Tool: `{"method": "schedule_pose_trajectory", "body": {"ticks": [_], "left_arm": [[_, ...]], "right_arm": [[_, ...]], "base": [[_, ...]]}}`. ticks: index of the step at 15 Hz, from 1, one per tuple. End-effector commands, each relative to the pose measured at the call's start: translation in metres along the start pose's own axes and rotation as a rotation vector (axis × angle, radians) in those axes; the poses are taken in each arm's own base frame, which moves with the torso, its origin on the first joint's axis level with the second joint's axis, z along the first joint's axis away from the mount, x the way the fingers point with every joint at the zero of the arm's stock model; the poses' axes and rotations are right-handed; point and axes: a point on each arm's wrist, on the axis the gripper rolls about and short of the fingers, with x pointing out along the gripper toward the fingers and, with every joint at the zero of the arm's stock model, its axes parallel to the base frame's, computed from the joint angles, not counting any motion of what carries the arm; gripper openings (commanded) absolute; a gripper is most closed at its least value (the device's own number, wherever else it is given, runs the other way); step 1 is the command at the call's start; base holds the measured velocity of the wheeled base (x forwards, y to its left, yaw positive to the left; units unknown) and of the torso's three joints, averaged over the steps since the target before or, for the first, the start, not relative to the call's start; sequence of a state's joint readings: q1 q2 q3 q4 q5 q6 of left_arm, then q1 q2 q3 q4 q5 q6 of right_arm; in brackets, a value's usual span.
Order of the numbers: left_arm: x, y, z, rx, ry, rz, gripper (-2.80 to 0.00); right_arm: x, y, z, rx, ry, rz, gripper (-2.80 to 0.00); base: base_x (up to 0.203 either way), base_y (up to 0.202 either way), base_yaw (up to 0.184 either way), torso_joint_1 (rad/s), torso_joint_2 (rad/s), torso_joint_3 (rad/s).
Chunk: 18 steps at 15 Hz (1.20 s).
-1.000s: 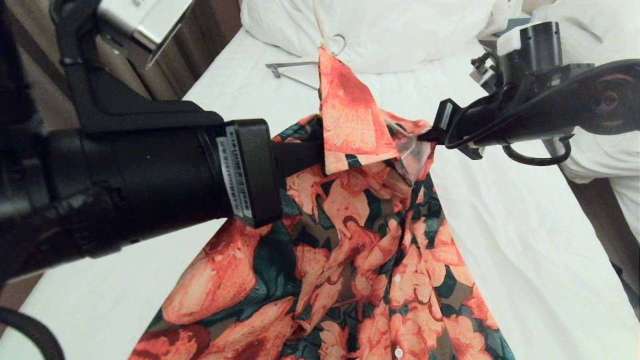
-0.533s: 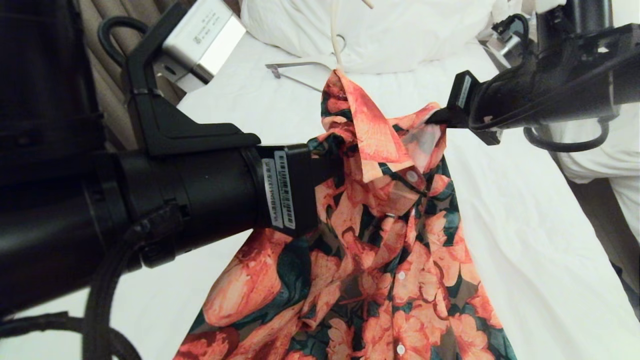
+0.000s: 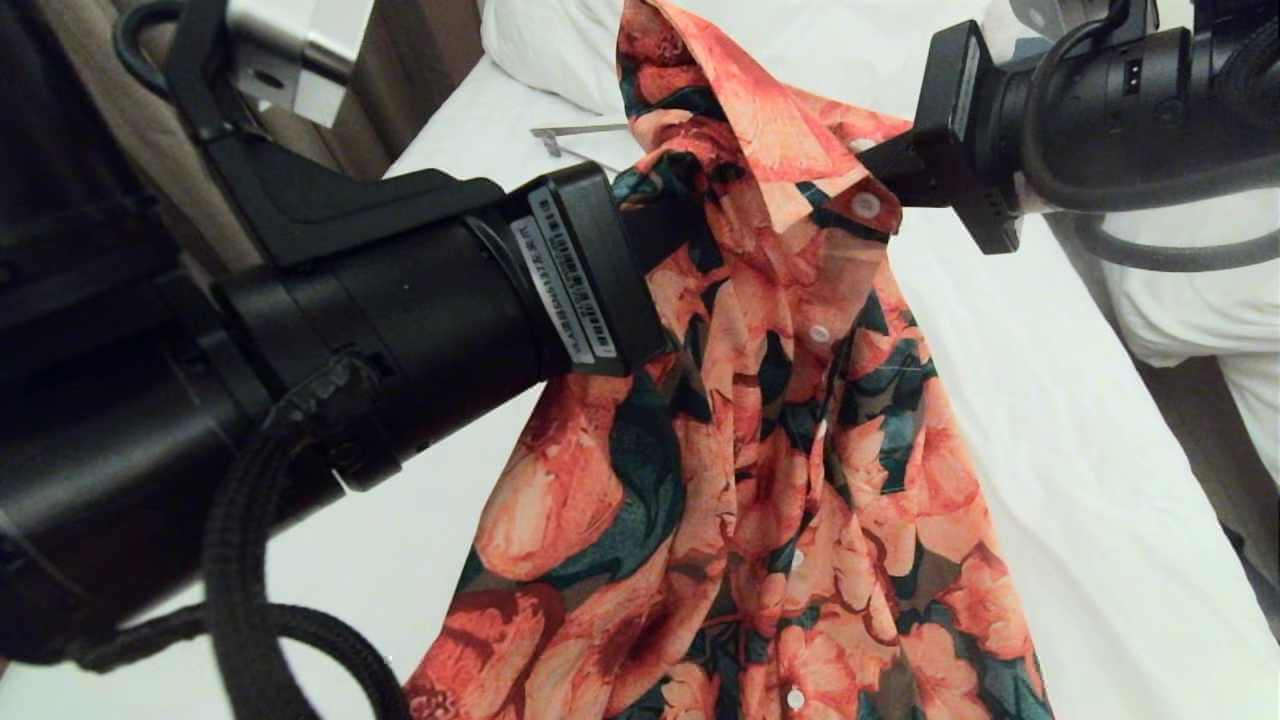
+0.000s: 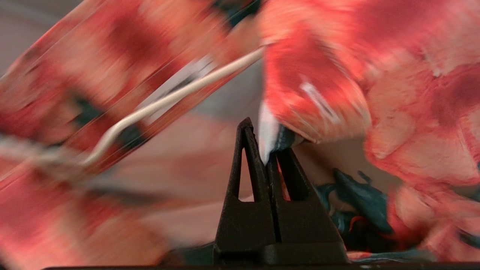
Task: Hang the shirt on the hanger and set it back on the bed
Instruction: Hook the other side of the shirt onto the hanger
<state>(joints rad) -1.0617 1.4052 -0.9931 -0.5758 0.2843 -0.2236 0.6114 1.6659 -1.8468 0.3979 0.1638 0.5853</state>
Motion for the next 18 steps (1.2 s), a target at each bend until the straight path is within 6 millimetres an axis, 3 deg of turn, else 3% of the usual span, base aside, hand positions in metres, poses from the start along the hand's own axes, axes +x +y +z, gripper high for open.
{"method": "schedule_pose_trajectory", "body": {"ticks": [1, 9, 18], "left_arm": [[0.004, -0.002, -0.009, -0.014, -0.027, -0.019, -2.8], [0.0, -0.019, -0.017, -0.095, -0.131, -0.122, -2.8], [-0.006, -0.023, -0.006, -0.141, -0.281, -0.168, -2.8]], "right_arm": [[-0.007, 0.01, -0.002, -0.008, 0.0, 0.036, -2.8], [-0.027, 0.047, -0.005, -0.19, -0.039, 0.182, -2.8], [-0.024, 0.058, -0.019, -0.252, 0.012, 0.224, -2.8]], "base": [[0.0, 0.0, 0.0, 0.0, 0.0, 0.0], [0.0, 0.0, 0.0, 0.0, 0.0, 0.0], [0.0, 0.0, 0.0, 0.0, 0.0, 0.0]]}}
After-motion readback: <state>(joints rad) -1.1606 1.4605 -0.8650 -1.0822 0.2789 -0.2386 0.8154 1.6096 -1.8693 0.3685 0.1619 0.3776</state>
